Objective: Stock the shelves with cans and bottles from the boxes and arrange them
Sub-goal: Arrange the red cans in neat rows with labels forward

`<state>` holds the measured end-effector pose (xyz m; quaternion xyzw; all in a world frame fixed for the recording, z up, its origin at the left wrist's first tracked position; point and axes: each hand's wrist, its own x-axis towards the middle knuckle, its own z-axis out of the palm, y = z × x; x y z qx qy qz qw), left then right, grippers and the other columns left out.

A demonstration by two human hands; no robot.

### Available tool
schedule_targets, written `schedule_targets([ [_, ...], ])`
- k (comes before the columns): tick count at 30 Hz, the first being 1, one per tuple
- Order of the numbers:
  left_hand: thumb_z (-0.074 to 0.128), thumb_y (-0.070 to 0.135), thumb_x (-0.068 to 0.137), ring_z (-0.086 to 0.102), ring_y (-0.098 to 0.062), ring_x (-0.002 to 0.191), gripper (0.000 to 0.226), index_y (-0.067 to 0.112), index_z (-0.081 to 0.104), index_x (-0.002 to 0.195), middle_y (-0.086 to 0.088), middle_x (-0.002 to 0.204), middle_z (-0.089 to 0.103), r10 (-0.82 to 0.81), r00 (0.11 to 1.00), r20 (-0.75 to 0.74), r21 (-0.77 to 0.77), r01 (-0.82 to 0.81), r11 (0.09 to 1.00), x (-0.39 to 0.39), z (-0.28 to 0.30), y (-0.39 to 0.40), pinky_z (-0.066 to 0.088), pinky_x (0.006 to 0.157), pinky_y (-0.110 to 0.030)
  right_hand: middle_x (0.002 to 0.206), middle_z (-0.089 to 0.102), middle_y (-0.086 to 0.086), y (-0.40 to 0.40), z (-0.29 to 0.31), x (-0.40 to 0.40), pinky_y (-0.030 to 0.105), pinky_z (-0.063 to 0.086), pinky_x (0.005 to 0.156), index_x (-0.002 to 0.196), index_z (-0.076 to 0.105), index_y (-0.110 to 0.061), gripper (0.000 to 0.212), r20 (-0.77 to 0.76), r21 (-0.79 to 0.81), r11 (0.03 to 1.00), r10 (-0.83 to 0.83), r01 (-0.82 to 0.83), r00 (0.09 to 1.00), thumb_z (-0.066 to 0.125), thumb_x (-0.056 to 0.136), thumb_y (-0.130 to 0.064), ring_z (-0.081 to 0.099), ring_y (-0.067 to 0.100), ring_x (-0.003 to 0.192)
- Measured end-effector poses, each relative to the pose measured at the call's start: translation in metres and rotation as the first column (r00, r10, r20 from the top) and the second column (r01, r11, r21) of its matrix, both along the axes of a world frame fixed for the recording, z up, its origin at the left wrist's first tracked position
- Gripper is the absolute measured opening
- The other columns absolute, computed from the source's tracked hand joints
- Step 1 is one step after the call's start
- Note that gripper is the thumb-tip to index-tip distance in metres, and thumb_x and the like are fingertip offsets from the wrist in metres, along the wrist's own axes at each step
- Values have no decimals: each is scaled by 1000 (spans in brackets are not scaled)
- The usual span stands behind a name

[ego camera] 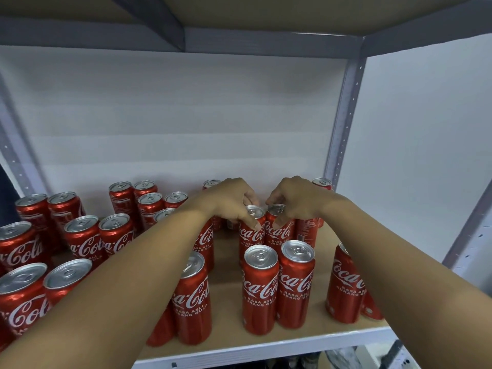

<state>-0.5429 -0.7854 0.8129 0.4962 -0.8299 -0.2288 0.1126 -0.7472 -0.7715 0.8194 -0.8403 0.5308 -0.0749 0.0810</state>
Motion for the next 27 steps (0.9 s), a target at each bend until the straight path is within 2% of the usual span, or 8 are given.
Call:
schedule_targets([
  [5,93,43,69,65,-12,114,64,21,70,124,6,122,72,-34,997,65,-19,36,999,0,5,-6,52,100,-33,121,72,-3,4,0,-1,32,52,94,122,72,-19,56,57,21,1000,-10,9,998,90,70,-32,65,16,109],
  [8,91,51,69,64,-9,118,74,21,67,131,8,129,69,-66,997,29,22,66,998,-1,7,-13,50,106,-34,118,73,-5,7,4,-5,35,53,96,121,72,-20,56,132,58,998,-39,31,991,90,69,-31,66,15,109],
  [11,87,55,72,64,-9,119,75,21,65,135,8,131,69,-88,996,-10,46,88,995,-4,12,-17,48,106,-32,120,72,-5,8,9,-15,29,51,97,125,70,-19,59,181,49,996,-81,73,980,91,70,-28,66,12,111],
  [14,84,55,77,64,-9,116,68,21,65,134,7,130,69,-92,995,-42,8,93,996,-13,17,-20,50,101,-29,114,73,-4,7,15,-30,29,52,92,120,73,-18,51,171,20,993,-120,118,978,89,72,-21,67,13,106],
  [17,80,48,85,62,-9,113,59,19,65,134,5,131,69,-78,995,-68,-63,74,995,-28,20,-23,45,86,-19,109,74,-2,5,17,-48,32,53,87,114,76,-18,43,145,-9,986,-163,166,976,87,72,-19,66,15,99],
  [21,80,50,84,61,-17,119,64,16,64,136,-1,134,67,-46,997,-64,-89,40,995,-54,21,-29,45,94,-28,109,74,-1,-5,11,-68,34,55,86,113,77,-19,41,101,-50,976,-206,212,973,86,73,-23,66,17,97],
  [24,81,50,83,62,-21,118,66,15,62,137,-3,135,66,-5,1000,3,-95,5,995,-72,18,-35,50,98,-36,103,74,1,-18,7,-81,42,57,87,108,77,-17,39,44,-68,975,-209,212,977,83,73,-35,67,21,95],
  [27,83,49,81,63,-23,117,70,11,62,136,-5,134,66,30,996,89,-95,-22,995,-85,17,-38,51,101,-41,99,72,2,-32,4,-88,42,56,84,105,76,-16,43,-51,-45,984,-176,174,983,78,77,-48,66,22,91],
])
